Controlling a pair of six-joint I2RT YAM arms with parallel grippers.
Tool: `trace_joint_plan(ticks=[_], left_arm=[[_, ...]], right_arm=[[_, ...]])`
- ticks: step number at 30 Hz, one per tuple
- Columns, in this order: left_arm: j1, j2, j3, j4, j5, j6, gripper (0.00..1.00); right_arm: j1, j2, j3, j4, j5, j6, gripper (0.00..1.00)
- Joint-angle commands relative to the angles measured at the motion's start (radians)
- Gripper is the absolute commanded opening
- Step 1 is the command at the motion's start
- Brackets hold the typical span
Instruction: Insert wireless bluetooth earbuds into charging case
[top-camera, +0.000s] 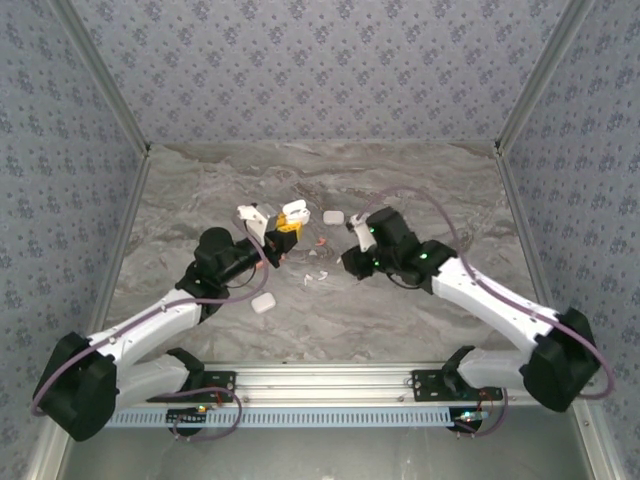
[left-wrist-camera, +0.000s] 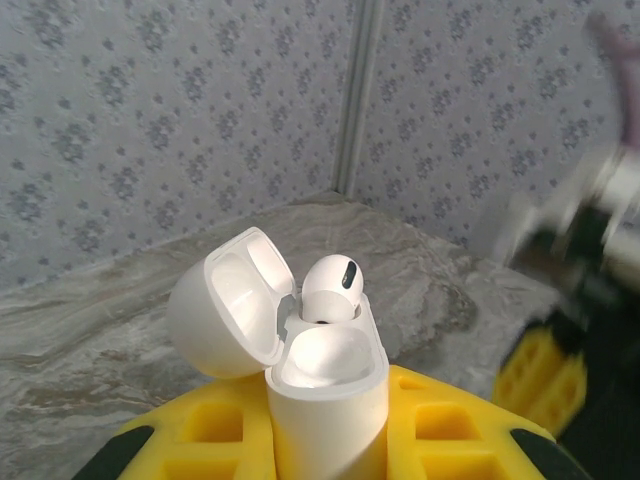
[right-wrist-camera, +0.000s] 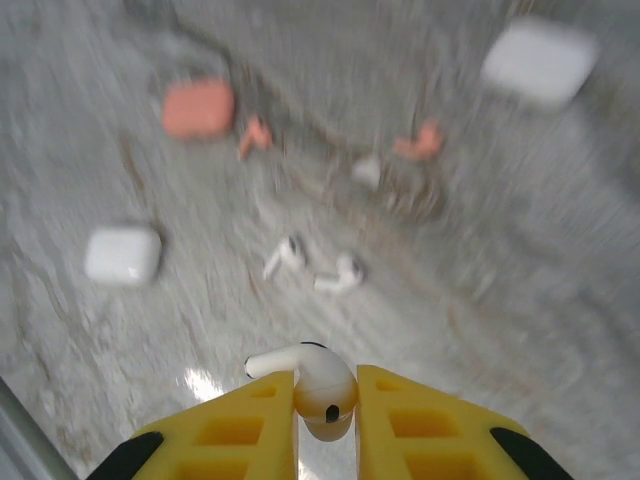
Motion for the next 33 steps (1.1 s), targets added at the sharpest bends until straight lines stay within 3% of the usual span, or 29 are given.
trace_joint_plan(ticks=[1, 12, 20, 33], left_arm=[[-0.004, 0.026, 0.067, 0.021, 0.097, 0.002, 0.00], [-0.082, 0.138, 0.161, -0.029, 0.246, 0.077, 0.00], [-0.108, 0.165, 0.194, -0.068, 0.260, 0.106, 0.00], [-0.112, 0.163, 0.196, -0.071, 0.263, 0.110, 0.00]], right_arm=[[-0.014, -0.070, 0.087, -0.060, 0.081, -0.130, 0.21], [0.048, -0.094, 0.279, -0.085, 0.109, -0.334, 0.21], [0.119, -0.052, 0.325, -0.117, 0.138, -0.426, 0.21], [0.132, 0.013, 0.342, -0.136, 0.165, -0.431, 0.22]])
